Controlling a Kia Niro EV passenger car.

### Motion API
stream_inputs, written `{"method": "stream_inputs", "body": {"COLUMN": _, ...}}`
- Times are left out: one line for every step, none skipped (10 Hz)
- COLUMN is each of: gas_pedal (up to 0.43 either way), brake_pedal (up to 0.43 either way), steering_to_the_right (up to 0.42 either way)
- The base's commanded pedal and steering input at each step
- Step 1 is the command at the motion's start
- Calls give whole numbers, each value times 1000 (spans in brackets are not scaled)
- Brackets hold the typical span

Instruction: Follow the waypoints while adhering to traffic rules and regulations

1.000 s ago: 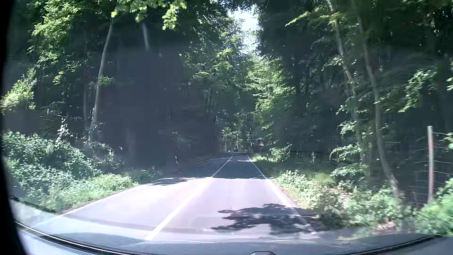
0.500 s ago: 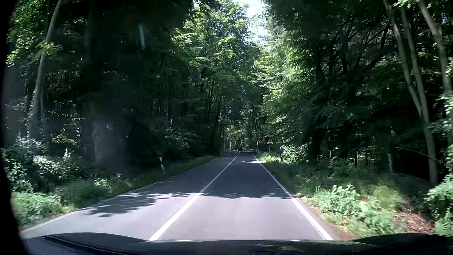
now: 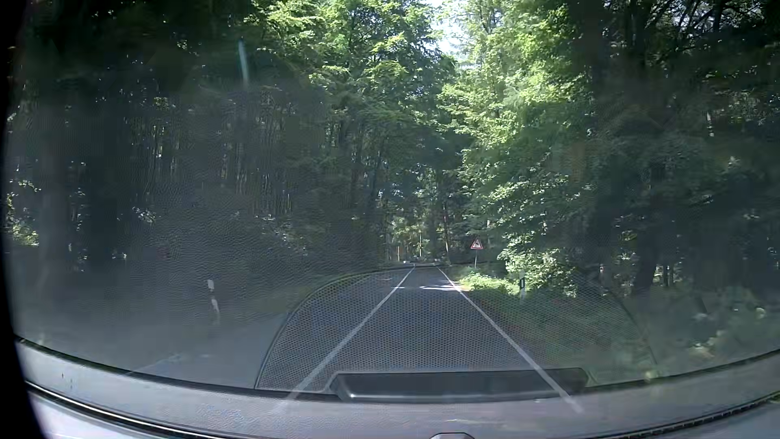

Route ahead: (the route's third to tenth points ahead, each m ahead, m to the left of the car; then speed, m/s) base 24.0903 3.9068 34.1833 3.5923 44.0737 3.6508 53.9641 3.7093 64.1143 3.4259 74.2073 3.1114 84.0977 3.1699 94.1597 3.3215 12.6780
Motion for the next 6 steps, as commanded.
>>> {"method": "stream_inputs", "body": {"gas_pedal": 398, "brake_pedal": 0, "steering_to_the_right": 0}}
{"method": "stream_inputs", "body": {"gas_pedal": 398, "brake_pedal": 0, "steering_to_the_right": 0}}
{"method": "stream_inputs", "body": {"gas_pedal": 398, "brake_pedal": 0, "steering_to_the_right": 0}}
{"method": "stream_inputs", "body": {"gas_pedal": 409, "brake_pedal": 0, "steering_to_the_right": 1}}
{"method": "stream_inputs", "body": {"gas_pedal": 409, "brake_pedal": 0, "steering_to_the_right": 2}}
{"method": "stream_inputs", "body": {"gas_pedal": 409, "brake_pedal": 0, "steering_to_the_right": 6}}
